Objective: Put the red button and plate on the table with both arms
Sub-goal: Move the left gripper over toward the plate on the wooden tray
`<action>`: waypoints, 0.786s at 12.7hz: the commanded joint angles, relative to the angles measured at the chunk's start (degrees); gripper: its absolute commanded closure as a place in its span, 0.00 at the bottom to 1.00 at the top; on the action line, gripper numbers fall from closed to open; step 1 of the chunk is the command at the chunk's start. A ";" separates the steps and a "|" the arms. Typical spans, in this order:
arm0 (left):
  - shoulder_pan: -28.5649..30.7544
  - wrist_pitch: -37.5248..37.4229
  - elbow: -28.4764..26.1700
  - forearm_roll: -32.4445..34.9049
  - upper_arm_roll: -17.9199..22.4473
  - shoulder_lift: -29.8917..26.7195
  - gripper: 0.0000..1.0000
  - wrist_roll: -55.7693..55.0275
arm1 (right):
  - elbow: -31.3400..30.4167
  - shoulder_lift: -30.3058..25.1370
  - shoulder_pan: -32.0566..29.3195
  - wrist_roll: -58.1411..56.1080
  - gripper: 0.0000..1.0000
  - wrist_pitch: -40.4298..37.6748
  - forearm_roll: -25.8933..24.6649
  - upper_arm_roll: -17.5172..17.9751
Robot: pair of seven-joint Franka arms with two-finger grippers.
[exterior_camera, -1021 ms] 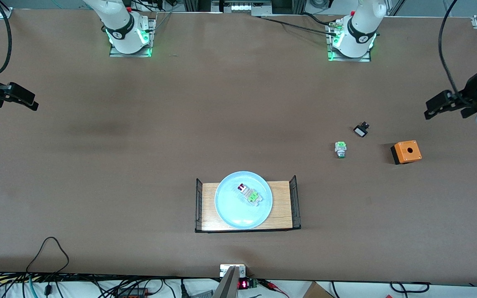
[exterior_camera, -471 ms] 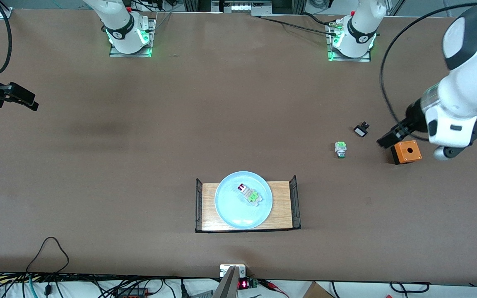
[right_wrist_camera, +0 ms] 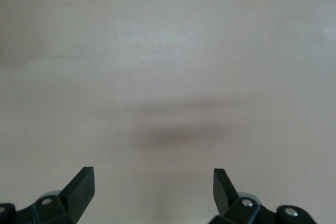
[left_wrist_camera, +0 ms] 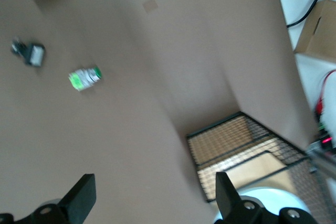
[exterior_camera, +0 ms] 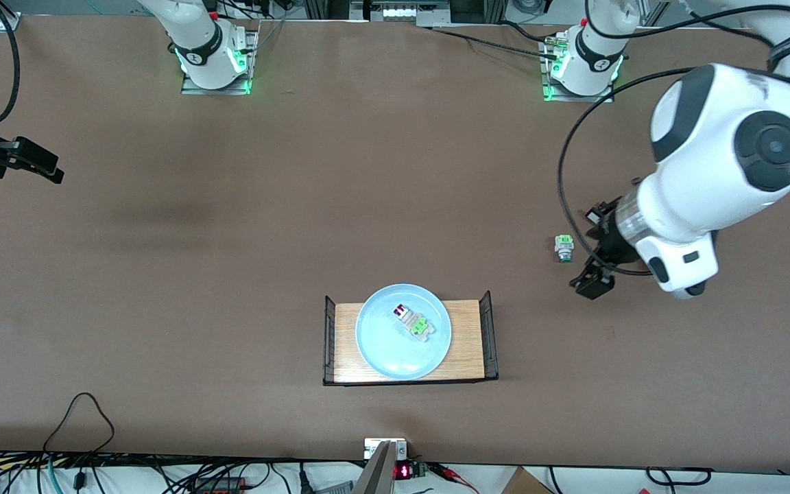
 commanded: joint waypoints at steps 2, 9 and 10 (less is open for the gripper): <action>-4.22 4.83 5.72 -0.76 0.80 4.96 0.00 -13.48 | -0.93 -0.93 -0.27 -0.80 0.00 0.47 -0.31 0.25; -13.01 13.90 8.27 7.38 1.06 9.97 0.00 -10.00 | -0.93 -0.85 -0.35 -0.80 0.00 0.56 -0.31 0.16; -14.68 15.29 8.27 11.51 1.06 10.94 0.00 -9.12 | -0.93 -0.85 -0.35 -0.89 0.00 0.47 -0.31 0.16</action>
